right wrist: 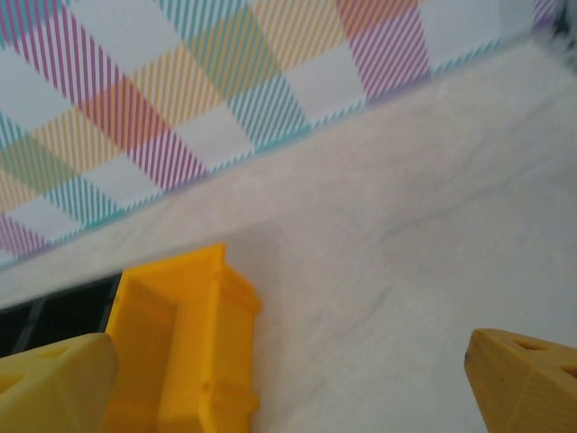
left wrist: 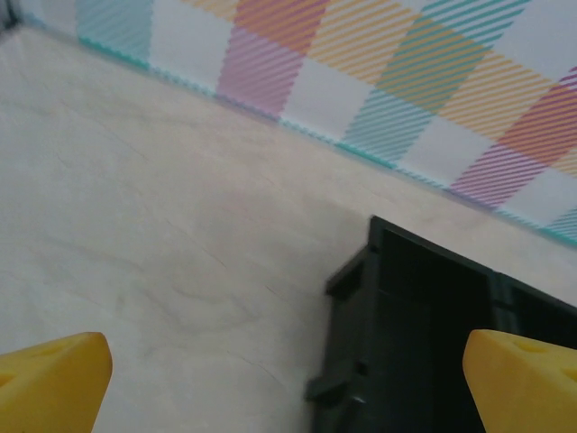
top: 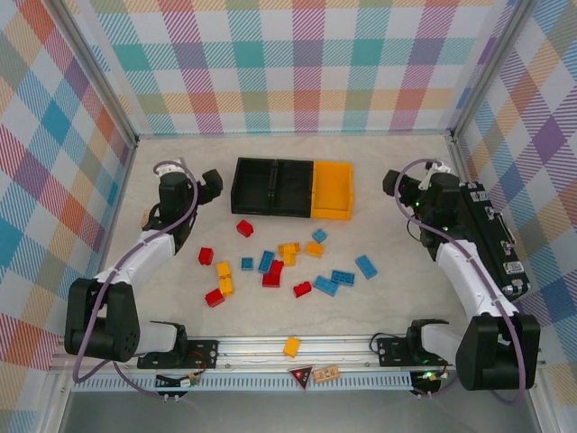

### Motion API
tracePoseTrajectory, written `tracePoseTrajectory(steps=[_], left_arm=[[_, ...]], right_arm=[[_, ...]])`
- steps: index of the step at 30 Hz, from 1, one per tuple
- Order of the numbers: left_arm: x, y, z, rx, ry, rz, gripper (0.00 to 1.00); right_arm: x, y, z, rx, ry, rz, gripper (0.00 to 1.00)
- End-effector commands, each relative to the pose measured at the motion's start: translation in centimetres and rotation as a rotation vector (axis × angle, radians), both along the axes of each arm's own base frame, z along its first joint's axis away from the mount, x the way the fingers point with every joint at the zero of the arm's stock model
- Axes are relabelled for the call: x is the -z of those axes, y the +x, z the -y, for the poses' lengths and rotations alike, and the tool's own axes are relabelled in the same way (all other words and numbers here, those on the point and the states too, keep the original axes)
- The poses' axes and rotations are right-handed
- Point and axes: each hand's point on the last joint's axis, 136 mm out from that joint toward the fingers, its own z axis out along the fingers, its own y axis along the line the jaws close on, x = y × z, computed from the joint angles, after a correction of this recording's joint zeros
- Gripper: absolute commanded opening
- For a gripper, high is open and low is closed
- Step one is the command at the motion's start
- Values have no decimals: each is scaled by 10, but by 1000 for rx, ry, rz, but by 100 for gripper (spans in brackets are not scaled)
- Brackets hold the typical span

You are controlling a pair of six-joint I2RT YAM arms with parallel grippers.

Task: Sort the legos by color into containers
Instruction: Pick up the lego from the middle-right of the table.

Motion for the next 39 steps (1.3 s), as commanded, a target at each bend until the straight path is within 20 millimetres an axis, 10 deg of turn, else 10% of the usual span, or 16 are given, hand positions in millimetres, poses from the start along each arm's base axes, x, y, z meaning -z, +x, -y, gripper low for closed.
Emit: tracePoseTrajectory(steps=[1,6,21,39], left_arm=[[21,-19,28,85,-251,-81,100],[38,-47,57,208,-284,-203,91],[59,-130,150,511,-124,-319,80],[62,-138,184,592,-89,-332,81]], right_arm=[[24,-24,-22,-90,116,-181,89],[58,-54,-34,-143,124,-407,72],[154,-143,-68,-215,17,-869,78],[197,-148,-69,-182,-144,-1011,61]])
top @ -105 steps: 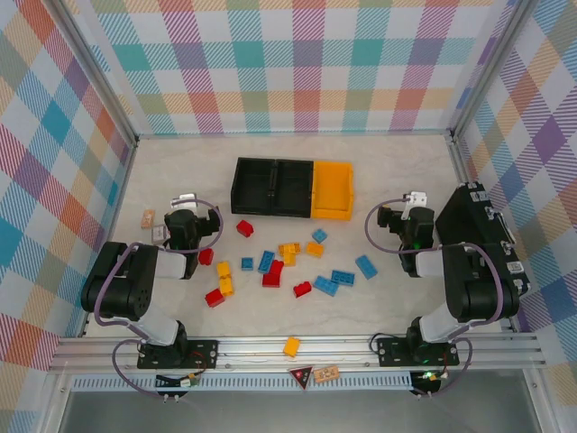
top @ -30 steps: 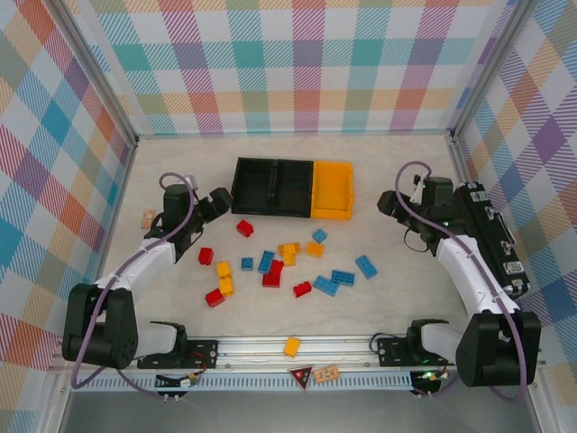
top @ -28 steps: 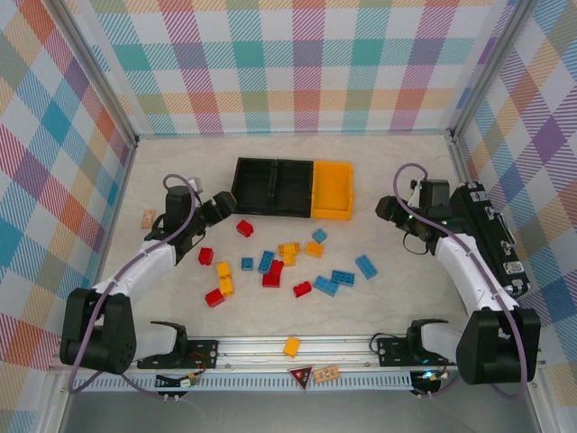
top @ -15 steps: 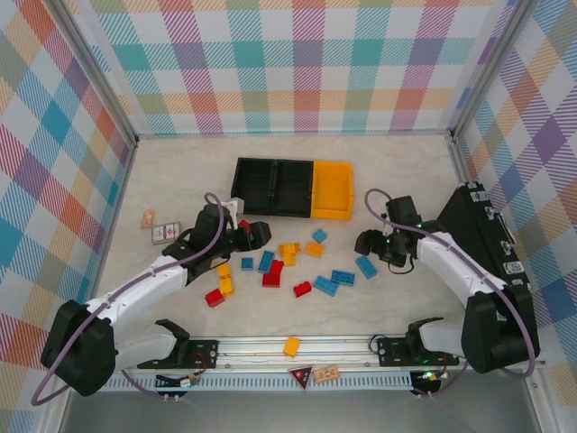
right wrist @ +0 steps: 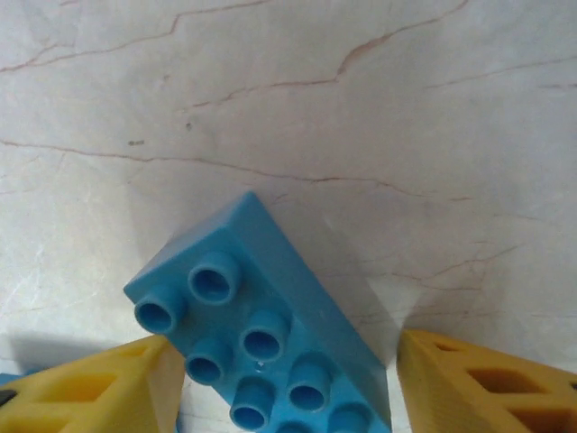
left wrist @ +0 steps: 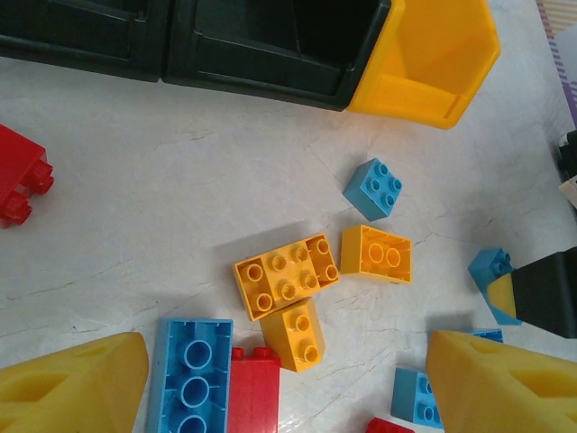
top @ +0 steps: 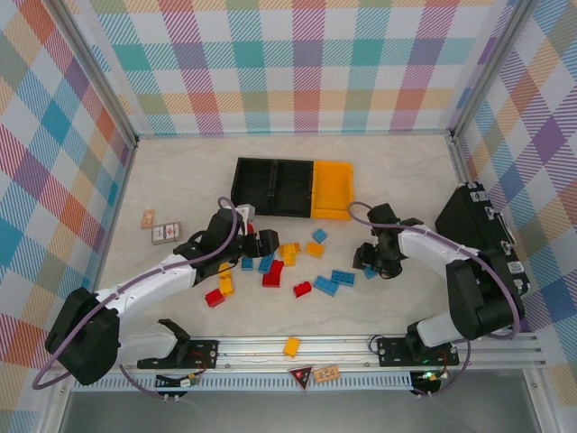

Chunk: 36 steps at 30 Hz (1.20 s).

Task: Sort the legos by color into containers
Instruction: Pick up the lego from the middle-right of the table, then place the lego in the container.

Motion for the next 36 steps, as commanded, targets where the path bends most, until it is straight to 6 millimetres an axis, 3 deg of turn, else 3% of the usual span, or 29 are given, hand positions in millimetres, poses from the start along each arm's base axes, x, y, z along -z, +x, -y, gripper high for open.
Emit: tracePoseTrajectory(steps=[1,7,11,13,20,26,31,36], left_arm=[[-4,3,4,5,17,17,81],[1,4,10,15,12,3,81],[2,4,14,22,16,-1,81],[1,5,15,21,14,-2,81],[-2,6,7,-31,17,-3,81],[0,2,-13,-110,57,-4,81],[-1,-3,-26,-154,76,2,81],[0,-7,-33,-173,84,1,81]], right_arm=[[-2,5,5,11,-45,7,57],[-1,10,6,9,-57,11,43],[-2,15,5,1,-63,12,24],[-9,19,3,-3,-55,28,21],[-53,46,-12,-23,-4,130,18],[-87,83,-40,-72,47,202,18],[-101,119,-67,-104,75,240,18],[-95,154,-86,-109,80,234,19]])
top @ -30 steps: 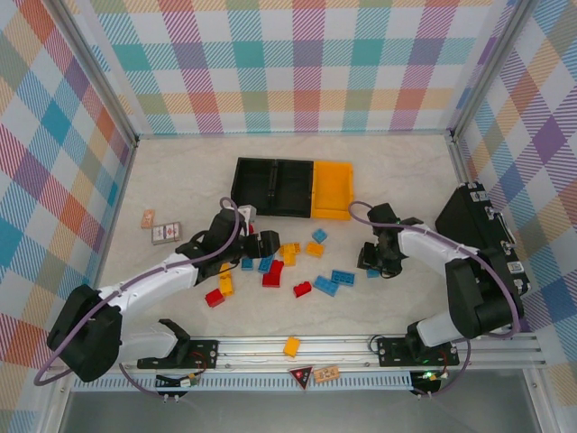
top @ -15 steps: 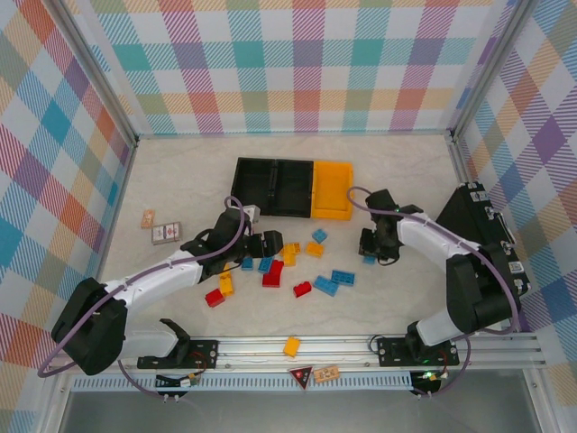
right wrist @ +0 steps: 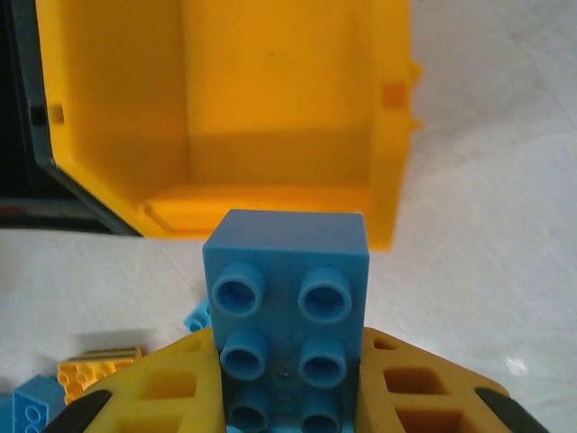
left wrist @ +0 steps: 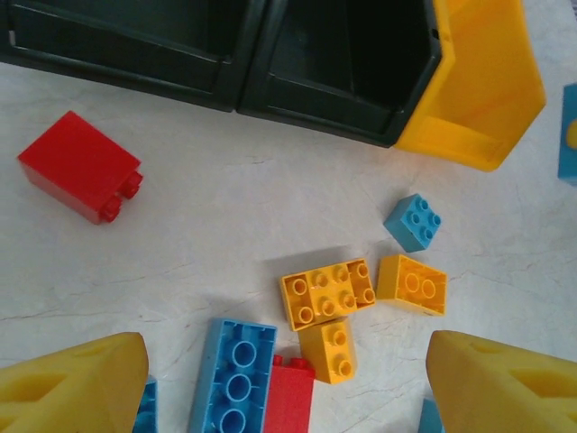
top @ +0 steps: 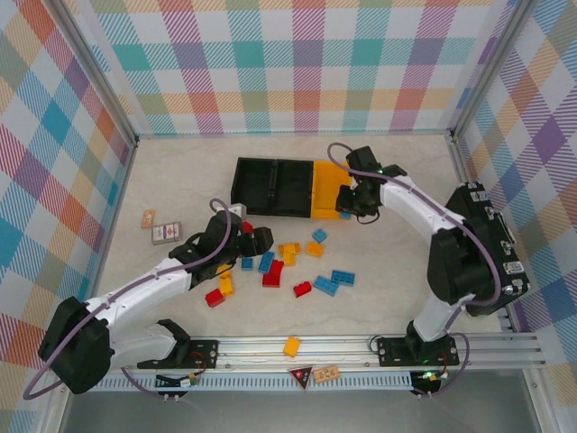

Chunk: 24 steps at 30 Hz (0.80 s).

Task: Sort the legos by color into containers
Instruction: Place the lego in the container.

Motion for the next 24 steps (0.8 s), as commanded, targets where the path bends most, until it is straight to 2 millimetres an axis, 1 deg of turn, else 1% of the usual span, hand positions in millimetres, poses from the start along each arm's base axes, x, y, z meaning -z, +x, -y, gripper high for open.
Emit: tracePoseTrajectory(steps=[1,5,8,12,18,24], left_arm=[[7,-9,-11,-31,28,-24,81],[7,-12,-15,-41,32,-24,81],[10,-14,-18,-45,39,-29,81],[14,-16,-19,-48,39,-38,81],[15,-17,-22,-59,45,-36,81],[17,-17,-22,-58,48,-38,81]], right_arm=[[3,15,-13,-24,2,-16,19],[10,40,-20,-15,-14,-15,19],[19,56,-24,-14,-39,-24,19],[29,71,-26,-7,-64,-36,20],[41,79,-28,-9,-92,-62,23],[47,79,-27,-11,-104,-69,33]])
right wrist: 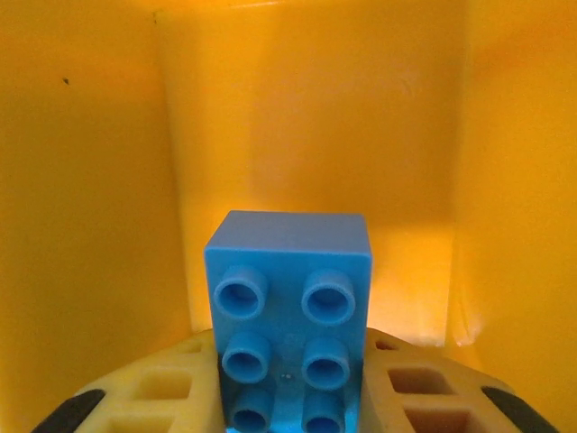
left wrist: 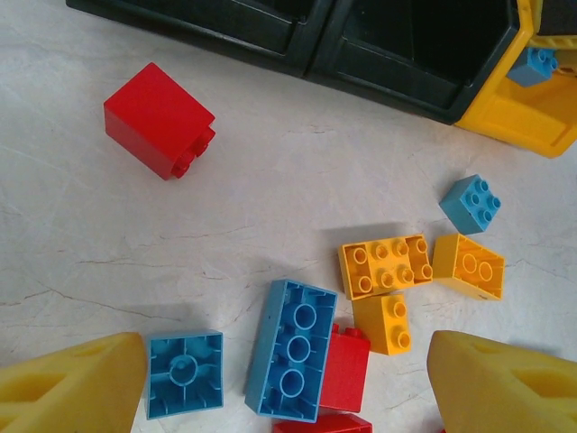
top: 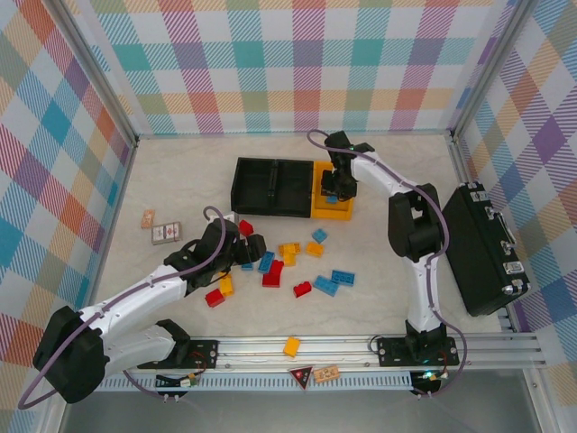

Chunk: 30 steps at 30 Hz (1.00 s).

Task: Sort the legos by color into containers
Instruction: Place the lego in the container.

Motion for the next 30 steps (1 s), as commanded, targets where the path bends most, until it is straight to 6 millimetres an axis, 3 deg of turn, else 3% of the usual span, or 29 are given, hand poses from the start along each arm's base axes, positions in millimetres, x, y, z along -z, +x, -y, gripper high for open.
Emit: tracePoseTrajectory(steps=[1,7,18,30], left_arm=[[1,-2,-1,-9,0,2,81],[1,-1,1,-7,-4,1,81],[0,1,3,1,2,-7,82],[-1,-1,5,27,29,-35,81]], right_arm=[[-2,0,0,-16,-22,-3,36],[-11,-2,-1,-16,-10,18,46],[-54,-19,2,-29,36,115,49],[-80,-76,7,-108,110,160,49]])
